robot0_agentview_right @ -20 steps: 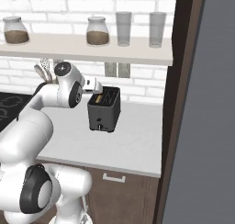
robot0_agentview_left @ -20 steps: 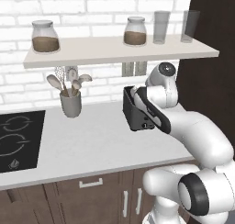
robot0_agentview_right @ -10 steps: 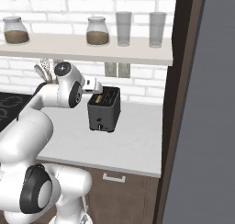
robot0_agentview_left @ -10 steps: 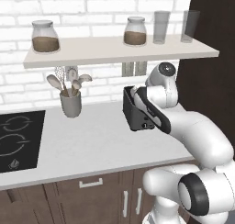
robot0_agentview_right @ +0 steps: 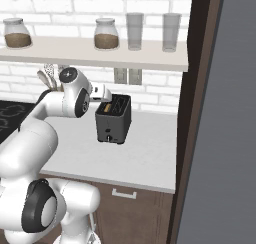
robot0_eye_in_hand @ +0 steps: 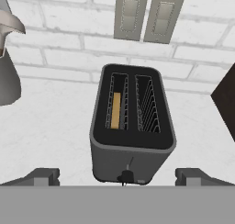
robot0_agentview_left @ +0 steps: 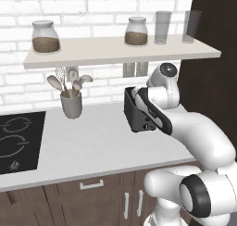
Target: Start the toaster. Once the lever pops up, take the bread to the plate on the dining counter.
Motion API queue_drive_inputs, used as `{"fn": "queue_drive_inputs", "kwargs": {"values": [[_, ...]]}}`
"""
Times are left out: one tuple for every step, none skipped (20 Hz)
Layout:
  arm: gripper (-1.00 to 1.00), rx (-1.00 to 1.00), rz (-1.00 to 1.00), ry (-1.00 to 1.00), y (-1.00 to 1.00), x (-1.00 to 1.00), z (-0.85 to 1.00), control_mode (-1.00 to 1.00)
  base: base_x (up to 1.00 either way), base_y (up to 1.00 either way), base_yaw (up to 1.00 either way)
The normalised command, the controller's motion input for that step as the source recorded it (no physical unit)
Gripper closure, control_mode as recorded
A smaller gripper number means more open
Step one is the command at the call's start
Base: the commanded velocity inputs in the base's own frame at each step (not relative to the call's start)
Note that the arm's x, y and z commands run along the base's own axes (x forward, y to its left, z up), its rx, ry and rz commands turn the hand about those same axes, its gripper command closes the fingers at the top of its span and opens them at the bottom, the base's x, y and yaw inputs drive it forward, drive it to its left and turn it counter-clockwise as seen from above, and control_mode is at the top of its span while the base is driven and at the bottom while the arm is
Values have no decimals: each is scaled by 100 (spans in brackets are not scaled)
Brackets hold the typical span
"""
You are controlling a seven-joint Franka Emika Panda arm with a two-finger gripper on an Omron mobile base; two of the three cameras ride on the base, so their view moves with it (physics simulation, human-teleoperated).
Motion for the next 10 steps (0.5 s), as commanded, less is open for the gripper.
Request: {"fn": "queue_drive_inputs", "kwargs": {"values": [[-100, 0, 0, 0, 0, 0, 0, -100, 0, 0, 0], [-100, 0, 0, 0, 0, 0, 0, -100, 0, 0, 0], [-100, 0, 0, 0, 0, 0, 0, -100, 0, 0, 0], [-100, 0, 0, 0, 0, 0, 0, -100, 0, 0, 0], [-100, 0, 0, 0, 0, 0, 0, -100, 0, 0, 0], [-100, 0, 0, 0, 0, 0, 0, -100, 0, 0, 0], [-100, 0, 0, 0, 0, 0, 0, -100, 0, 0, 0], [-100, 0, 0, 0, 0, 0, 0, -100, 0, 0, 0], [-100, 0, 0, 0, 0, 0, 0, -100, 0, 0, 0], [-100, 0, 0, 0, 0, 0, 0, -100, 0, 0, 0]]}}
